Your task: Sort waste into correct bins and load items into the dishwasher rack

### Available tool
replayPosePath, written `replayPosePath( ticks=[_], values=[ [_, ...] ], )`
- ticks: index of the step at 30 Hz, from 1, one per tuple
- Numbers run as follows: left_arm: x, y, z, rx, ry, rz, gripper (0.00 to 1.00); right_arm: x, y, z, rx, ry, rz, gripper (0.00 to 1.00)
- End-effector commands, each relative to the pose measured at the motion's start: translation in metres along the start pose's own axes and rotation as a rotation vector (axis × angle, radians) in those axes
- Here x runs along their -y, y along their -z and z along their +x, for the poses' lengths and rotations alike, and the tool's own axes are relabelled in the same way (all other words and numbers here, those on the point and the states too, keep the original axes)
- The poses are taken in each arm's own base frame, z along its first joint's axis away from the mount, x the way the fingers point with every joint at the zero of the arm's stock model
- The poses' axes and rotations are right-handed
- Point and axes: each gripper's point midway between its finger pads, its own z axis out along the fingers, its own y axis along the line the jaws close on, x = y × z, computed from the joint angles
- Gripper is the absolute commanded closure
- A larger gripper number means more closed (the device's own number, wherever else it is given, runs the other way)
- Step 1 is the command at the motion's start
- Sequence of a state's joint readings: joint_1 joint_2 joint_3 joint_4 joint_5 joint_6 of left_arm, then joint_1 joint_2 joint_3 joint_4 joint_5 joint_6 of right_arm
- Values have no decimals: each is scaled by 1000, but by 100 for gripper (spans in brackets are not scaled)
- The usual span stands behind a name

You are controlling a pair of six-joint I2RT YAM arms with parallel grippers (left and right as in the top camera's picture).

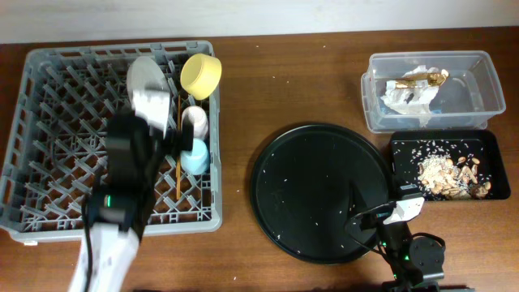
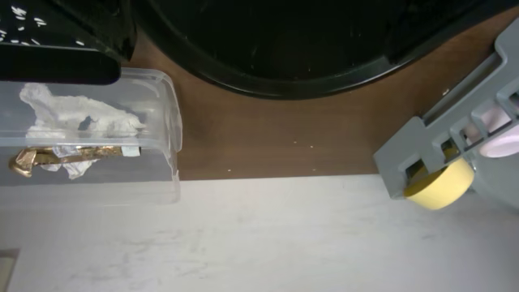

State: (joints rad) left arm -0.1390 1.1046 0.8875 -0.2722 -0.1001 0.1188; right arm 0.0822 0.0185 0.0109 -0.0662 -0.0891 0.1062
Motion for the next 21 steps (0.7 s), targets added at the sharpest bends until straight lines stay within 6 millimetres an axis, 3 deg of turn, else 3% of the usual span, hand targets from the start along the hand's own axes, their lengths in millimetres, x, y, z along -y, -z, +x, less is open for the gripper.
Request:
replayPosePath(
  ticks=[1, 4, 8, 21],
  values=[
    [-5, 31, 47, 138, -7, -33, 1, -3, 0, 3, -5, -10, -15, 2],
    [-3, 50, 98, 228, 5, -55, 1, -3, 0, 3, -5, -10, -15, 2],
    [-2, 57, 127, 295, 19, -38, 1, -3, 0, 3, -5, -10, -15, 2],
    [1, 78, 117, 478, -102, -71, 1, -3, 0, 3, -5, -10, -15, 2]
  ],
)
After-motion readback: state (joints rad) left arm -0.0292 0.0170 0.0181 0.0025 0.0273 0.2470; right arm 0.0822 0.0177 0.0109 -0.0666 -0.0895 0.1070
